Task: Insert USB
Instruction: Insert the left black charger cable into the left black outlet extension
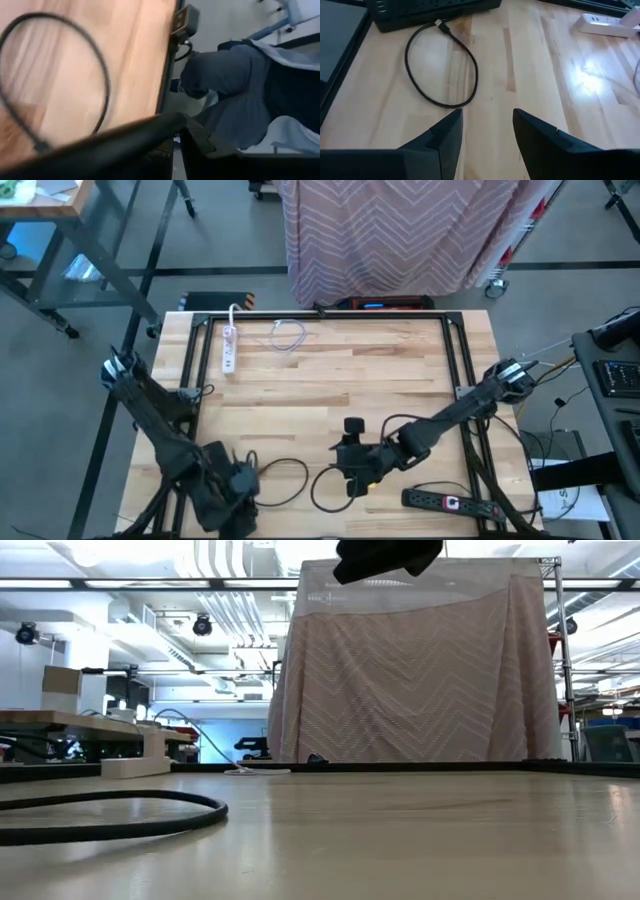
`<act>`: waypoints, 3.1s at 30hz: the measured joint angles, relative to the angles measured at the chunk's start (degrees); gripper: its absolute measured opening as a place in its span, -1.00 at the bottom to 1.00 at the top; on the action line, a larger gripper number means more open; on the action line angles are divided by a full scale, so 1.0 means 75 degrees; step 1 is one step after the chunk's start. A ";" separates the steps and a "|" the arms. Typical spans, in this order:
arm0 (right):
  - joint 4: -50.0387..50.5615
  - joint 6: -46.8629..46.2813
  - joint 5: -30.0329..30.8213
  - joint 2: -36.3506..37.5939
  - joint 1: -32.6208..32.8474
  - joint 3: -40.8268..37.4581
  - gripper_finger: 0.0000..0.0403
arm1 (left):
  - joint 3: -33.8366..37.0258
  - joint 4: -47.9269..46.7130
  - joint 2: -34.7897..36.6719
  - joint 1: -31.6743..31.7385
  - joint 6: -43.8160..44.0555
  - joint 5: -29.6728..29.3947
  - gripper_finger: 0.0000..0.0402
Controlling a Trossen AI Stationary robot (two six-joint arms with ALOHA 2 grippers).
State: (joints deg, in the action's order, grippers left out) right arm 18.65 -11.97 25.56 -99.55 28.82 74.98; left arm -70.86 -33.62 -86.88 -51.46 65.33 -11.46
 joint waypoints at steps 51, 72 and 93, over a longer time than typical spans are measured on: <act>-0.4481 0.1178 -0.1160 -0.0462 -0.0003 -0.0152 -0.97 | -0.1543 0.1417 -0.1865 0.1410 -0.5856 -0.3706 -0.85; -0.5167 0.2751 -0.3655 -0.0093 -0.0192 -0.0166 -1.00 | -0.0964 0.2857 -0.1412 0.0947 -0.7408 -0.4349 -0.25; -0.5454 0.2571 -0.4698 -0.0087 -0.0254 -0.0080 -1.00 | -0.0252 0.4705 -0.1412 0.1492 -0.8805 -0.2536 -0.65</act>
State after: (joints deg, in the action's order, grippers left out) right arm -22.26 7.31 -9.68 -100.20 26.91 74.38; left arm -72.75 1.67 -97.47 -40.27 -0.71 -30.48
